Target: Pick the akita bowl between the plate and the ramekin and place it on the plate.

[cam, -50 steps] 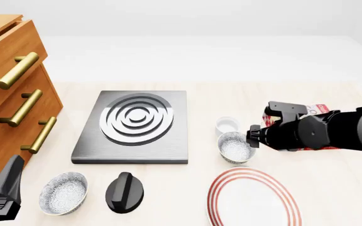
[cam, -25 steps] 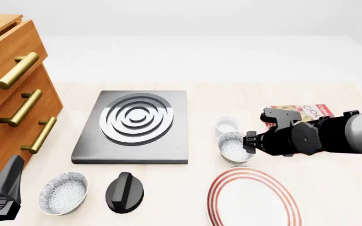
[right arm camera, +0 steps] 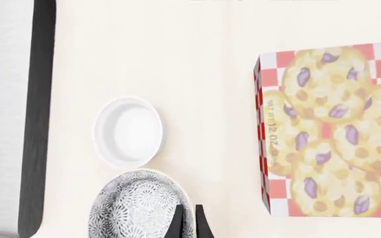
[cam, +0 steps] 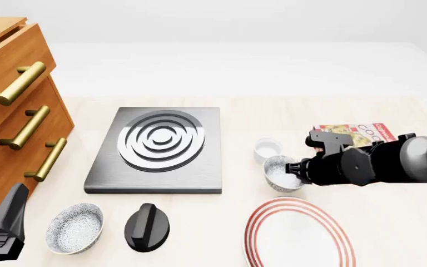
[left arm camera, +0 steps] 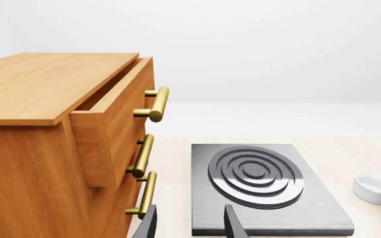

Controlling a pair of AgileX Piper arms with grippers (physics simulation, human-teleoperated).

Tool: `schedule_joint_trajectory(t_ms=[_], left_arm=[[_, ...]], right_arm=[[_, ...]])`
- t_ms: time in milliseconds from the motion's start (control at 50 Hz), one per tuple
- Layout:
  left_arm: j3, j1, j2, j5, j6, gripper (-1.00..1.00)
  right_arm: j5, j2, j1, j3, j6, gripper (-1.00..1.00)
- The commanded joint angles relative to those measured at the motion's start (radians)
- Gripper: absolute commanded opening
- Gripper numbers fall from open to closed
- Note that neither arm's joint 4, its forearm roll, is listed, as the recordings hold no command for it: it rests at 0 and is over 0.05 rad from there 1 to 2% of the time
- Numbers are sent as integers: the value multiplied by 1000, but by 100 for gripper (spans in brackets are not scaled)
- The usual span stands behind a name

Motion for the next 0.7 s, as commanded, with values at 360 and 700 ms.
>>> schedule_joint_trajectory(t_ms=[360,700], left_arm=[[0,0,0,0,0,100],[0,0,0,0,0,100]], right_arm=[[137,-192,-27,-30,-37,-100],[306,-398,10,-87,-33,-100]])
